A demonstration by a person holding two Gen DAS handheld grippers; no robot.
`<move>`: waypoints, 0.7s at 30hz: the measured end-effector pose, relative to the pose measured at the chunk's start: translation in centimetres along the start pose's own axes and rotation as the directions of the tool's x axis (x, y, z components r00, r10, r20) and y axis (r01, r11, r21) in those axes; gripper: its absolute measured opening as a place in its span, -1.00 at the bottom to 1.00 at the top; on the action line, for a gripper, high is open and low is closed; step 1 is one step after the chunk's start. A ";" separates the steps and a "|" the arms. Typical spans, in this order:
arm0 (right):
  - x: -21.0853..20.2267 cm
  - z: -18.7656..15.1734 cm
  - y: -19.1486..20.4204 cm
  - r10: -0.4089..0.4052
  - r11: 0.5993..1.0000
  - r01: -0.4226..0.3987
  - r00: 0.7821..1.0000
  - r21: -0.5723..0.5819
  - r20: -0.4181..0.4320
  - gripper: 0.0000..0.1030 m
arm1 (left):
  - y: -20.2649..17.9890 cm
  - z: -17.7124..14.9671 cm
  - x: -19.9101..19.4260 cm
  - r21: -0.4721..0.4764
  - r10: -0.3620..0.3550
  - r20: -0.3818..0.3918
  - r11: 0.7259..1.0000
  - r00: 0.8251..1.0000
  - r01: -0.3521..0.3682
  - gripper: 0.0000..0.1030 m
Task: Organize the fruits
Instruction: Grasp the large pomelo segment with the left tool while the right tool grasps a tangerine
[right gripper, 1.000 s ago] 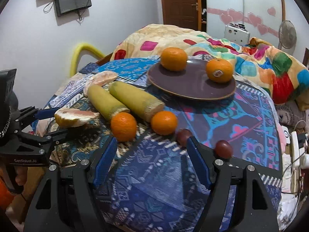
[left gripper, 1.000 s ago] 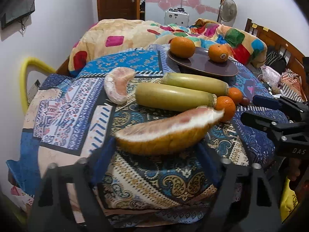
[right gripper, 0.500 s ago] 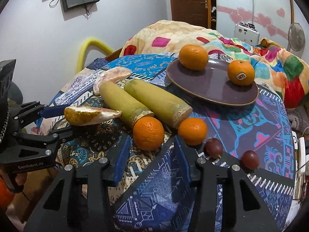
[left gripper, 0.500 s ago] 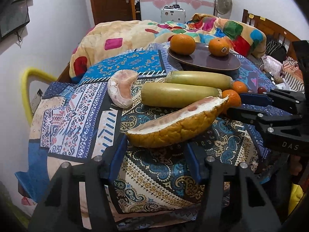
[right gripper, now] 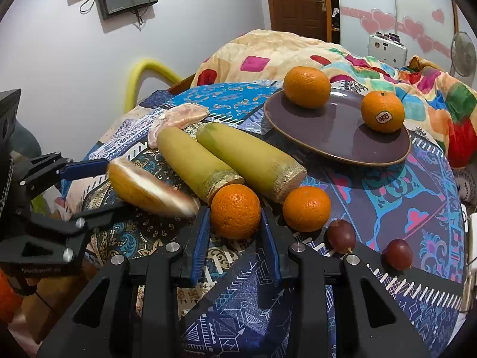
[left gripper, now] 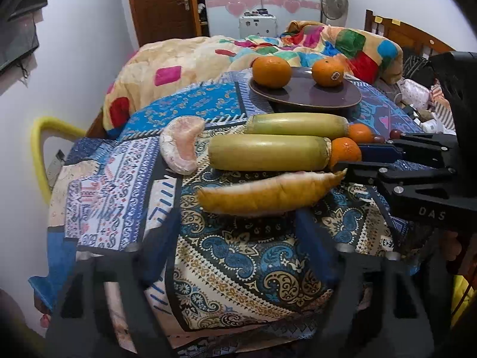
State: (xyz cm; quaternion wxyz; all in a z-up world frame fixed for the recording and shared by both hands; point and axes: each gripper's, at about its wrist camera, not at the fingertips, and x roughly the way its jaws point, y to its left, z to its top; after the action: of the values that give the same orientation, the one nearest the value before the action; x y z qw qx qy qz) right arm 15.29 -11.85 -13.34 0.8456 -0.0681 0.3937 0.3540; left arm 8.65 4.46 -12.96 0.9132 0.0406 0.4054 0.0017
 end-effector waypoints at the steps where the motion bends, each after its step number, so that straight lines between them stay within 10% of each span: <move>1: 0.0 0.0 0.0 0.002 1.000 -0.002 1.000 0.000 0.001 -0.40 | -0.1 -0.1 -0.3 -0.001 0.015 0.021 1.000 1.000 -0.015 0.77; 8: -0.2 -0.2 -0.2 0.009 1.000 -0.009 1.000 0.000 0.005 -0.40 | -2.0 0.6 -0.3 0.114 0.057 0.059 0.991 0.997 -0.063 0.77; 21: -2.2 -1.4 -1.8 -0.022 1.000 0.021 1.000 0.014 0.006 -0.40 | -1.7 -0.2 1.0 0.092 -0.062 -0.036 0.994 0.997 0.065 0.78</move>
State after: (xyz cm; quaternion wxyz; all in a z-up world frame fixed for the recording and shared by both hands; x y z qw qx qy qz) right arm 14.61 -14.94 -12.99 0.8510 -0.0654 0.3927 0.3424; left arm 9.15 2.86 -13.94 0.9032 0.0703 0.4210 -0.0456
